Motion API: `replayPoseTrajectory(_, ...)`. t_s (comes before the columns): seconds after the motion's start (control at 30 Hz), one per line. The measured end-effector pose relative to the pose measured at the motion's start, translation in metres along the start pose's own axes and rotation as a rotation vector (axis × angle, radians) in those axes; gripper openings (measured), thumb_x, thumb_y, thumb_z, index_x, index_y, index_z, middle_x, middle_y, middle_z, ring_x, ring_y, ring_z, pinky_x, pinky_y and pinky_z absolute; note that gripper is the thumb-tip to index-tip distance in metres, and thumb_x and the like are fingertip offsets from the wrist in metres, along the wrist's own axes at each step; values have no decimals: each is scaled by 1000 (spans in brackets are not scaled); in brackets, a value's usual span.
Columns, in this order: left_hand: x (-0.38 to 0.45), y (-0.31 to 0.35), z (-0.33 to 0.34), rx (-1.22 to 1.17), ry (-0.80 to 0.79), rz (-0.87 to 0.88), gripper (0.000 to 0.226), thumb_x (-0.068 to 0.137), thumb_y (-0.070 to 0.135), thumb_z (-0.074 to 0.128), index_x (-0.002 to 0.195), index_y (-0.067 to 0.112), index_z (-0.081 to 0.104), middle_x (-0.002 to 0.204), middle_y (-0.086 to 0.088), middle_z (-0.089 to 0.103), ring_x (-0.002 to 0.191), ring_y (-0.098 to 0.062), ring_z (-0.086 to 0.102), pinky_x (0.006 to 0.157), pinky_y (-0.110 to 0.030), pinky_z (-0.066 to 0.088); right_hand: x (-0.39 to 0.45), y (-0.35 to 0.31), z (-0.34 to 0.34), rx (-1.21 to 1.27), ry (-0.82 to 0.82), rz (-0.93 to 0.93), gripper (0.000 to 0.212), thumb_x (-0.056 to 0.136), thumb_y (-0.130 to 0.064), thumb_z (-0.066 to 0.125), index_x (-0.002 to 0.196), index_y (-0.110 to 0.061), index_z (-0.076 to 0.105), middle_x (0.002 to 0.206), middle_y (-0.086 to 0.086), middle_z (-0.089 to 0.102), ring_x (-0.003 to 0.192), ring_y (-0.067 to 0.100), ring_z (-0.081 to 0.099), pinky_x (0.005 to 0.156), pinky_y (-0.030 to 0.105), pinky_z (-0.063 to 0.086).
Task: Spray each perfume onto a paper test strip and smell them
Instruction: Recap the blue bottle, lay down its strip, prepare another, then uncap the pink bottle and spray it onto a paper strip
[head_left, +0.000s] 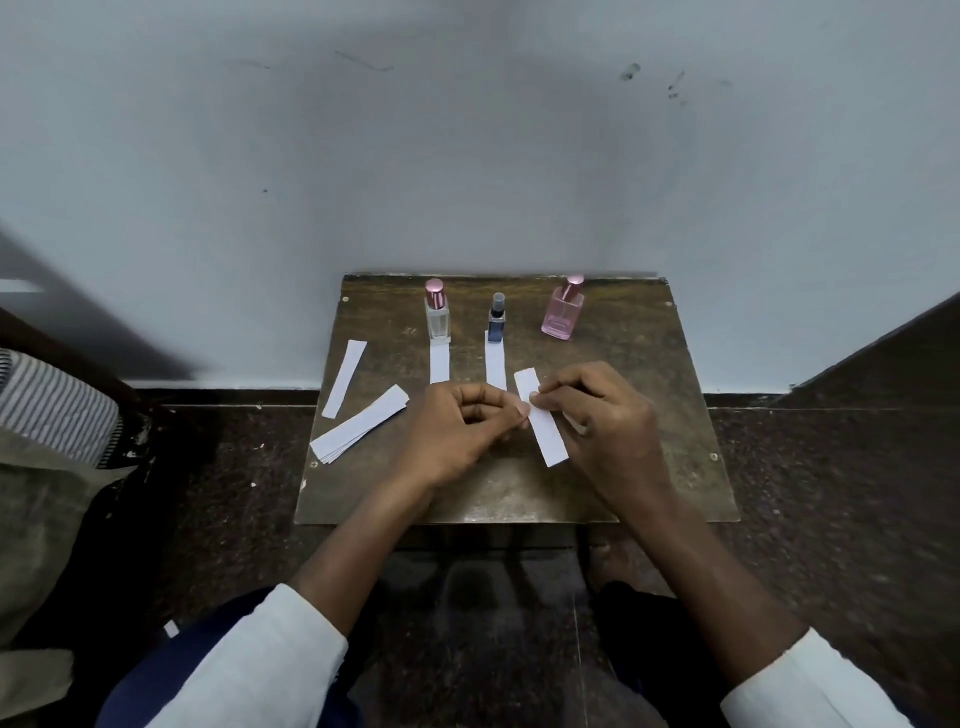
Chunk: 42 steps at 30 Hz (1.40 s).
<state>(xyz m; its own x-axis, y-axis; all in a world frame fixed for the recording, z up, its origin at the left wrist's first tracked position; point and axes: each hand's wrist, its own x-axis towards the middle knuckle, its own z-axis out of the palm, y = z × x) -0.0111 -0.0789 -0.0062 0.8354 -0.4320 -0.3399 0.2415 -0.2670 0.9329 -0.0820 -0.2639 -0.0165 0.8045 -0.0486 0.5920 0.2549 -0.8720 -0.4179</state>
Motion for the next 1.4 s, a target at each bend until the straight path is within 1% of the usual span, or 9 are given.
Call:
replayPoseTrajectory(0.1,4,-3,14,243,49,88,4,94,25,82,92,22,83,77,10,80,64,5,70,65,-15,55,-14,15,-3,-75,-58,42,13,80,0,88,90,-4,81,90,7,71,81,24,65,66,29,49)
replayPoseTrajectory(0.23,12,-5,34,462,124,229,3,94,26,80,94,27,83,71,16,73,60,2,64,60,-10,48,-28,34,-2,-109,-176,213,10,85,-6,83,93,-11,82,87,2,65,81,22,60,59,39,52)
replayPoseTrajectory(0.43,18,-13,54,779,106,349,19,95,44,72,111,38,79,89,22,74,70,3,63,73,-32,61,-30,42,-10,-23,-368,270,26,94,-19,61,110,-18,82,91,-1,59,86,18,56,68,41,53)
replayPoseTrajectory(0.53,21,-14,56,797,117,359,19,96,44,70,113,38,77,93,21,73,77,-2,64,77,-35,61,-21,40,-18,0,-261,363,32,90,-14,55,111,-19,79,93,-3,62,90,12,55,78,26,49)
replayPoseTrajectory(0.63,26,-14,55,746,145,385,13,96,40,69,106,37,77,88,21,71,73,0,61,74,-36,59,-1,44,-18,-36,-111,487,24,92,-14,72,115,-17,76,104,-2,71,96,16,65,85,29,52)
replayPoseTrajectory(0.9,36,-8,54,658,213,411,12,98,41,68,102,34,76,87,18,67,69,-1,61,69,-30,56,66,52,10,159,-33,666,69,86,-40,85,146,-20,58,130,-7,71,111,6,68,94,28,57)
replayPoseTrajectory(1.1,47,-6,51,637,210,419,8,99,41,68,102,37,74,87,20,65,72,-2,62,66,-17,49,75,60,24,91,-84,585,35,92,-21,79,125,-19,69,110,-4,75,94,13,70,88,36,58)
replayPoseTrajectory(1.3,50,-4,44,549,259,398,20,100,35,71,119,31,78,104,17,74,73,4,63,72,-5,45,72,67,9,136,-205,497,26,96,-15,75,121,-17,69,101,-12,67,85,5,65,75,1,41)
replayPoseTrajectory(1.4,47,-2,41,528,346,397,32,99,40,74,130,31,76,115,13,78,70,0,64,77,-22,57,68,64,0,227,-238,478,21,99,-23,72,120,-21,67,104,-11,73,89,3,66,75,16,50)
